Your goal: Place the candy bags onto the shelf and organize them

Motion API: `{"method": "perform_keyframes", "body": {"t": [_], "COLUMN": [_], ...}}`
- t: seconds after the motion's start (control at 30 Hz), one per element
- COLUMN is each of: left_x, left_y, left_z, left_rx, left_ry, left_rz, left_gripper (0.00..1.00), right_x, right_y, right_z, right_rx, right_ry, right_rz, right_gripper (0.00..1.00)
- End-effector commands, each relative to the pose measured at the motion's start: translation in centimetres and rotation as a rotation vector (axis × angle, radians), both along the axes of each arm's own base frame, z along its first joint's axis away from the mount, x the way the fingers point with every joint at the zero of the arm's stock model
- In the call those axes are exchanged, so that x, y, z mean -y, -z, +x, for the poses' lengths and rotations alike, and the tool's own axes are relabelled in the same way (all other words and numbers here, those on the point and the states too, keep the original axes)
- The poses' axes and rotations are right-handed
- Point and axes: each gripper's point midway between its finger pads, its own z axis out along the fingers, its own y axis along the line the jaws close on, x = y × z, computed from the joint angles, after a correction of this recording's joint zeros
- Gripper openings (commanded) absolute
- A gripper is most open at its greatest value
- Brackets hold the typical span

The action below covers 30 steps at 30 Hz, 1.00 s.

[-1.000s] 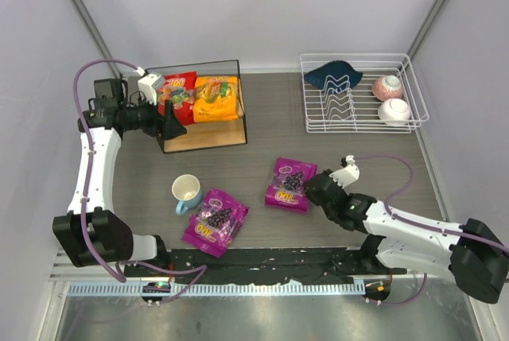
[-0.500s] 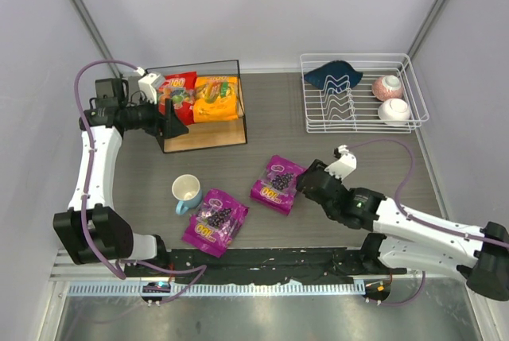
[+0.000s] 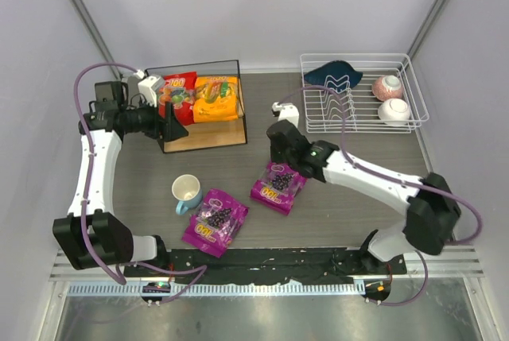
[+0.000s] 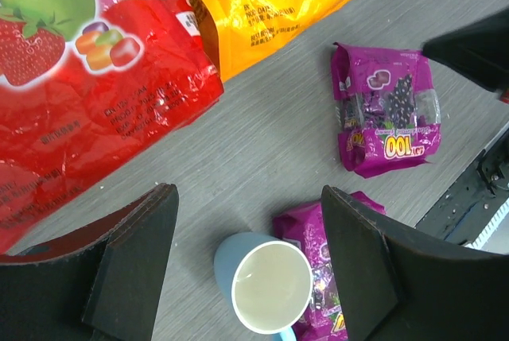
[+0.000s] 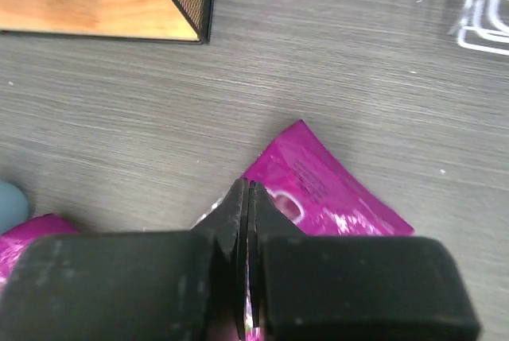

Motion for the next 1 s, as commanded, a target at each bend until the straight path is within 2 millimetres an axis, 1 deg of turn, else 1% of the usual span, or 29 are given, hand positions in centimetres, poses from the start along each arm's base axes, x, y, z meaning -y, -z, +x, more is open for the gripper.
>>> {"method": "perform_keyframes", "body": {"t": [0.0,0.03,0.1,0.13,0.2,0.23,0.27,0.3,0.33,0.37,0.43,0.47,0.57,0.6,0.67,0.7,0.8,0.87,0.9,0.93,0.97], "left_x": [-0.4,-0.5,-0.7,-0.8,-0.8,-0.9,-0.9,-0.9,-0.9,-0.9,-1.0,-1.0,-1.1,-1.1,-1.2,-1.2,-1.2,-1.2,-1.2,-1.2,-1.2], "left_y": [-1.2,-1.4,-1.3,-1.3,-1.4,-1.3,-1.3,-1.3,-1.3,-1.3,-1.3,-1.3,-1.2,-1.1,-1.1,-1.1,-0.8,-0.7,-0.6,-0.6,-0.5], "left_z": [-1.1,-1.3,-1.5,-1.6,-1.8,-1.9,-2.0,-2.0,-2.1,-2.1,-2.2,-2.3,-2.4,-2.4,-2.4,-2.4,-2.4,-2.4,-2.5,-2.5,-2.6], "left_rx": [0.062,0.073,0.082,0.084,0.09,0.092,0.095,0.096,0.093,0.095,0.097,0.095,0.101,0.101,0.102,0.102,0.093,0.088,0.087,0.087,0.087], "left_ry": [-0.002,-0.002,-0.007,-0.011,-0.015,-0.016,-0.016,-0.017,-0.017,-0.018,-0.018,-0.018,-0.019,-0.018,-0.018,-0.018,-0.017,-0.015,-0.013,-0.013,-0.01], "left_rz": [0.038,0.045,0.066,0.071,0.076,0.081,0.082,0.083,0.083,0.085,0.089,0.092,0.103,0.105,0.106,0.106,0.105,0.106,0.11,0.114,0.114], "left_gripper": [0.77,0.77,0.77,0.78,0.78,0.77,0.78,0.78,0.78,0.78,0.78,0.78,0.78,0.78,0.78,0.78,0.78,0.78,0.78,0.78,0.78], "right_x": [-3.0,-3.6,-3.9,-3.9,-4.1,-4.2,-4.4,-4.7,-5.0,-5.1,-5.0,-4.9,-4.3,-3.8,-3.3,-2.6,-0.9,0.4,1.5,2.3,2.9], "right_y": [1.8,2.1,2.8,3.5,3.7,4.2,5.4,6.0,5.8,7.1,7.6,8.7,10.5,11.7,12.8,13.9,15.3,15.1,15.6,14.9,14.8], "right_z": [1.8,2.8,3.7,4.6,5.5,5.8,6.1,6.1,6.6,6.8,7.0,7.0,6.2,5.7,5.1,4.5,3.5,3.3,2.6,2.7,2.4], "right_rx": [-0.104,-0.124,-0.153,-0.176,-0.196,-0.213,-0.246,-0.265,-0.267,-0.298,-0.325,-0.351,-0.408,-0.44,-0.471,-0.5,-0.532,-0.529,-0.545,-0.527,-0.526], "right_ry": [-0.128,-0.114,-0.095,-0.074,-0.054,-0.049,-0.061,-0.071,-0.075,-0.077,-0.076,-0.079,-0.086,-0.087,-0.091,-0.083,-0.054,-0.021,-0.003,0.017,0.041], "right_rz": [0.005,0.02,0.02,0.01,0.029,0.032,0.034,0.029,0.033,0.021,0.008,-0.002,-0.041,-0.064,-0.09,-0.114,-0.17,-0.193,-0.214,-0.214,-0.215], "right_gripper": [0.01,0.01,0.01,0.01,0.01,0.01,0.01,0.01,0.01,0.01,0.01,0.01,0.01,0.01,0.01,0.01,0.01,0.01,0.01,0.01,0.01]}}
